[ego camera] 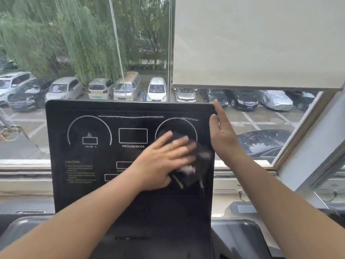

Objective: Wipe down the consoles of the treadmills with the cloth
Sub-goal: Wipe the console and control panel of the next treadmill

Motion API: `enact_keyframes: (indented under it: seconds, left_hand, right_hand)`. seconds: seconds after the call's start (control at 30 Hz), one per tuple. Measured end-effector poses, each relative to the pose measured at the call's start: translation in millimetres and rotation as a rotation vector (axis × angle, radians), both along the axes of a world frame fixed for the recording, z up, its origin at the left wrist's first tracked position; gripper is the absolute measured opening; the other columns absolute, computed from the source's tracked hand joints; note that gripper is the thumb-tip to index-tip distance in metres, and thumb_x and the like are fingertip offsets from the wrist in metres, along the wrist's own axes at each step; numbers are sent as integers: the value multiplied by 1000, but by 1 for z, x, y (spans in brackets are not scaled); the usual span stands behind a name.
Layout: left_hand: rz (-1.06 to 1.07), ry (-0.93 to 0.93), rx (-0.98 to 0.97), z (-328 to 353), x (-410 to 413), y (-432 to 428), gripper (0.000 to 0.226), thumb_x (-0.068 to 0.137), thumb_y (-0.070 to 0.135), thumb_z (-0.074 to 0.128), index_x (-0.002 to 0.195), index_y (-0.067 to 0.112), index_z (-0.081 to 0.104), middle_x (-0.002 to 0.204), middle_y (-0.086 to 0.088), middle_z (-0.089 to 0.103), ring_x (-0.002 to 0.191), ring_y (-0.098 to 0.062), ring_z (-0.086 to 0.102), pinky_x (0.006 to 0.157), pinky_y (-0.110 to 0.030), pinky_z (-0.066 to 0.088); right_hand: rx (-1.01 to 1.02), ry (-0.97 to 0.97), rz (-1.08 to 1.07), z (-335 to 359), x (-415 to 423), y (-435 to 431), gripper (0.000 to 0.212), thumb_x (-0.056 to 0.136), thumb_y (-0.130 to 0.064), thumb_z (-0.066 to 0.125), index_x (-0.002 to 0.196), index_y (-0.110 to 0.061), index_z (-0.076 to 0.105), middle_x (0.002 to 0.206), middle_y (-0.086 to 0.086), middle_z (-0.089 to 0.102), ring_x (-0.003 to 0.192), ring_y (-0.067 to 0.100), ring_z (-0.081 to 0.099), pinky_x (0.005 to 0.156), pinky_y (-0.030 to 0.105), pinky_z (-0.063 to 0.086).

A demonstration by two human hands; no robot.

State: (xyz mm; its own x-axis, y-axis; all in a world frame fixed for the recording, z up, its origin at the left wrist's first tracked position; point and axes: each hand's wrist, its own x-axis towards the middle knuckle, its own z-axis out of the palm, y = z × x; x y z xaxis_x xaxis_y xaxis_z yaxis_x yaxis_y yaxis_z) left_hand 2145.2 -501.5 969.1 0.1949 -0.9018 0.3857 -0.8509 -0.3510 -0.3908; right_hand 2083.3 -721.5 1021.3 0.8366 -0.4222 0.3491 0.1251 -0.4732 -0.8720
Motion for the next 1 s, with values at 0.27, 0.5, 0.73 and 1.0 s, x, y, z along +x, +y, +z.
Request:
enact_keyframes:
  seconds: [0.27, 0.5, 0.73, 1.0]
  left_hand:
    - [290, 278, -412, -23, -37, -46, 85, 75, 28, 48, 159, 29, 34, 173, 3, 11, 160, -25, -4, 127, -53, -6]
    - [-91, 112, 174, -54, -33, -5, 90, 70, 15, 62, 156, 28, 41, 171, 4, 19, 160, -22, 6, 128, -51, 0]
    - [266, 172, -386, -19, -25, -19, 86, 71, 13, 65, 154, 25, 47, 169, 2, 26, 159, -23, 14, 128, -56, 9]
    - [61, 219, 49, -91, -73, -21, 97, 60, 18, 64, 154, 27, 43, 171, 5, 22, 160, -22, 7, 127, -50, -4]
  right_hand:
    - [653, 437, 32, -85, -18, -14, 84, 80, -91, 43, 140, -33, 58, 141, -3, 65, 127, 25, 63, 108, 50, 48]
    - [707, 387, 120, -109, -50, -12, 38, 109, -36, 40, 128, -18, 68, 122, 4, 76, 112, 21, 68, 95, 38, 50]
    - [639, 367, 123, -114, -55, 1, 39, 106, -32, 36, 121, -19, 68, 122, 0, 74, 109, 16, 64, 99, 36, 47]
    - [750, 388, 84, -114, -53, -1, 54, 106, -51, 31, 126, -22, 71, 119, -1, 78, 117, 20, 69, 103, 40, 51]
